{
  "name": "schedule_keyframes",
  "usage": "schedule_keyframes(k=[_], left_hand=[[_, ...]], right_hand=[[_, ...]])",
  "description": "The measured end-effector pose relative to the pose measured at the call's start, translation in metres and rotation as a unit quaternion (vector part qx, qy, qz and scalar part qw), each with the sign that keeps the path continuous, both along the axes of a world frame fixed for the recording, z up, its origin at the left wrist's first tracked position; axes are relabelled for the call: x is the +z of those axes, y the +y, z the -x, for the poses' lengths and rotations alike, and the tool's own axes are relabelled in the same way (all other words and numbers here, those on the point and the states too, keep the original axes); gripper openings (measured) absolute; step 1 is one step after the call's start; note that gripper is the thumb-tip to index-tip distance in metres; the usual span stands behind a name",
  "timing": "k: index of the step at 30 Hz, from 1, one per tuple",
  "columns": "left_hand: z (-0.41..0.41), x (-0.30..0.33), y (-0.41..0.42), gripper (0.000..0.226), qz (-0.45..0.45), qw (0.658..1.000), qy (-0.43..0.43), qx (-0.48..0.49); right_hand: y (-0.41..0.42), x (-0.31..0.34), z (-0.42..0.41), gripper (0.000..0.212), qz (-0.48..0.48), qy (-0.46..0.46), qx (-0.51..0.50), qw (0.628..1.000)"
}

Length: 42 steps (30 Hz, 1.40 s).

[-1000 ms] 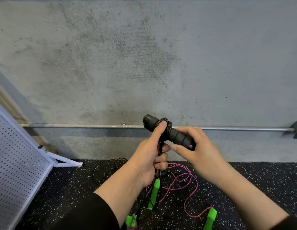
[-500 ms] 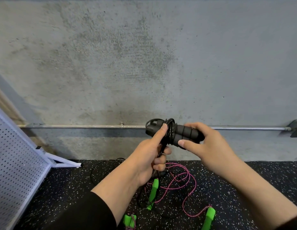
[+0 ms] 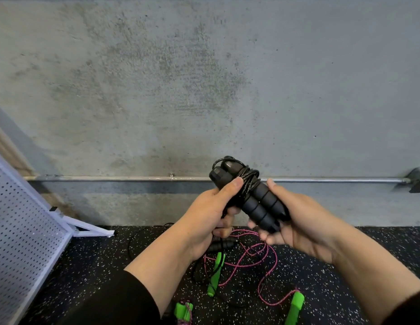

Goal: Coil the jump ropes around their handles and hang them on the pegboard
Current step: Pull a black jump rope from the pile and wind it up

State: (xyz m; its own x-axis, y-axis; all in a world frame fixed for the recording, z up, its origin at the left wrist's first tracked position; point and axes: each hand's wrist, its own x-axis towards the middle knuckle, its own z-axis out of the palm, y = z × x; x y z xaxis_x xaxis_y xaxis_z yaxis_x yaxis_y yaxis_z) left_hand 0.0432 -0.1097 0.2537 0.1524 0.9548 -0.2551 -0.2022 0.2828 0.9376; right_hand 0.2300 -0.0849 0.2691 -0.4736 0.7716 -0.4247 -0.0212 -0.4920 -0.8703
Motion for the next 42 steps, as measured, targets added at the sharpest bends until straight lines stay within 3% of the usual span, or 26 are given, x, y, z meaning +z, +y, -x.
schedule_keyframes(k=[4, 7, 10, 13, 16, 20, 25, 29, 33, 36, 39, 42], left_hand=[[0.003, 0.003, 0.003, 0.04, 0.015, 1.0, -0.014, -0.011], [0.005, 0.008, 0.004, 0.04, 0.032, 0.999, -0.016, -0.033], [0.006, 0.01, 0.003, 0.049, 0.046, 0.998, -0.015, -0.048], [0.006, 0.007, 0.001, 0.061, 0.062, 0.996, -0.029, -0.055], [0.005, 0.003, 0.0, 0.074, 0.066, 0.996, -0.051, -0.036], [0.006, 0.001, 0.001, 0.073, 0.055, 0.998, -0.037, -0.021], [0.0, 0.004, -0.004, 0.057, 0.037, 0.995, -0.007, -0.093], [-0.003, 0.004, -0.004, 0.053, 0.047, 0.994, -0.012, -0.102], [-0.002, 0.004, -0.002, 0.056, 0.063, 0.995, -0.024, -0.078], [-0.004, 0.004, -0.003, 0.041, 0.087, 0.995, -0.047, -0.034], [-0.004, 0.001, -0.002, 0.035, 0.108, 0.993, -0.033, 0.021], [-0.003, 0.002, -0.001, 0.034, 0.112, 0.993, -0.03, 0.031]], right_hand=[[0.004, -0.006, 0.005, 0.047, -0.118, -0.04, -0.053, 0.991], [0.005, -0.01, 0.007, 0.032, -0.242, -0.1, -0.099, 0.96], [0.005, -0.009, 0.005, 0.02, -0.303, -0.166, -0.1, 0.933], [0.004, -0.011, 0.005, 0.033, -0.339, -0.259, -0.063, 0.902], [0.002, -0.013, 0.01, 0.053, -0.367, -0.29, -0.04, 0.883], [0.002, -0.008, 0.006, 0.067, -0.362, -0.302, 0.041, 0.881], [0.004, -0.002, -0.005, 0.076, -0.343, -0.232, 0.083, 0.907], [0.003, -0.002, -0.005, 0.058, -0.352, -0.218, 0.047, 0.909], [0.005, -0.008, -0.001, 0.068, -0.385, -0.287, -0.046, 0.876], [0.004, -0.01, 0.0, 0.074, -0.393, -0.332, -0.023, 0.857], [0.004, -0.014, 0.002, 0.066, -0.369, -0.309, 0.022, 0.876], [0.004, -0.015, 0.002, 0.064, -0.341, -0.271, -0.004, 0.9]])
